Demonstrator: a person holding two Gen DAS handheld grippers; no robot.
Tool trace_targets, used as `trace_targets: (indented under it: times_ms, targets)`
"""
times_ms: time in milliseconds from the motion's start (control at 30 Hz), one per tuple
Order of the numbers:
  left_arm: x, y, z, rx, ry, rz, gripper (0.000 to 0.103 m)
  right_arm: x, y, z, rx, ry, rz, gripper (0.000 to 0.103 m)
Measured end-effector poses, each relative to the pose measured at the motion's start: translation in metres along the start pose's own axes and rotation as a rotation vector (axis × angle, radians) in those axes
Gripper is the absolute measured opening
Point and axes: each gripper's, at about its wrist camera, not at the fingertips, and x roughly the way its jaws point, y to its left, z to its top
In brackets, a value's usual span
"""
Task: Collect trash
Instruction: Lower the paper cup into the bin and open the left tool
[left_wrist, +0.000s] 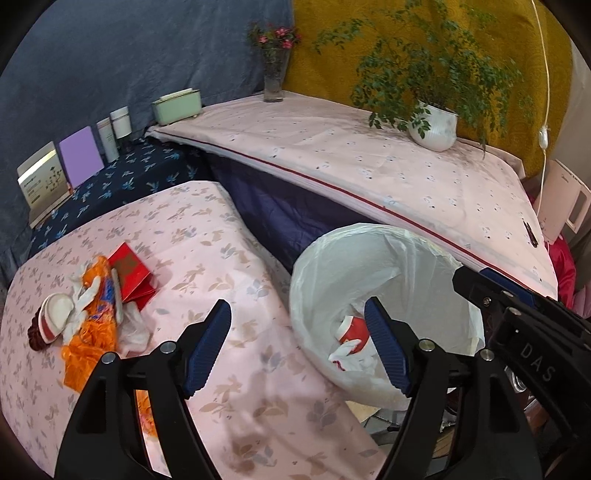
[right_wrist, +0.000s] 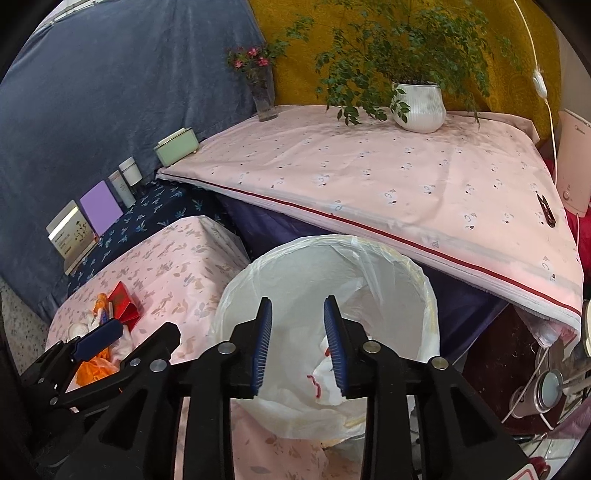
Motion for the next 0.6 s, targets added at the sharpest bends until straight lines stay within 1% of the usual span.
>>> trace_targets:
  times_ms: [67, 167, 333, 467, 600]
  targets:
    - [-0.004, 0.009, -0.004, -0.017, 0.001, 0.012, 0.071, -0.003, 0.009, -0.002, -0.017, 0.002, 0.01, 0.032]
    - [-0.012, 0.024, -0.01, -0.046, -0.001, 0.039, 0.071, -0.008, 0.02, -0.005, -0.034, -0.001, 0.026, 0.04]
    - [-0.024, 0.054, -0.022, -0.106, 0.005, 0.081, 0.073, -0.014, 0.044, -0.013, -0.071, 0.005, 0.059, 0.042]
    - [-0.034, 0.073, -0.03, -0.134, 0.002, 0.114, 0.075, -0.018, 0.064, -0.021, -0.104, 0.01, 0.081, 0.047]
    - [-0.043, 0.094, -0.04, -0.168, 0.0, 0.145, 0.077, -0.019, 0.082, -0.029, -0.134, 0.023, 0.101, 0.048]
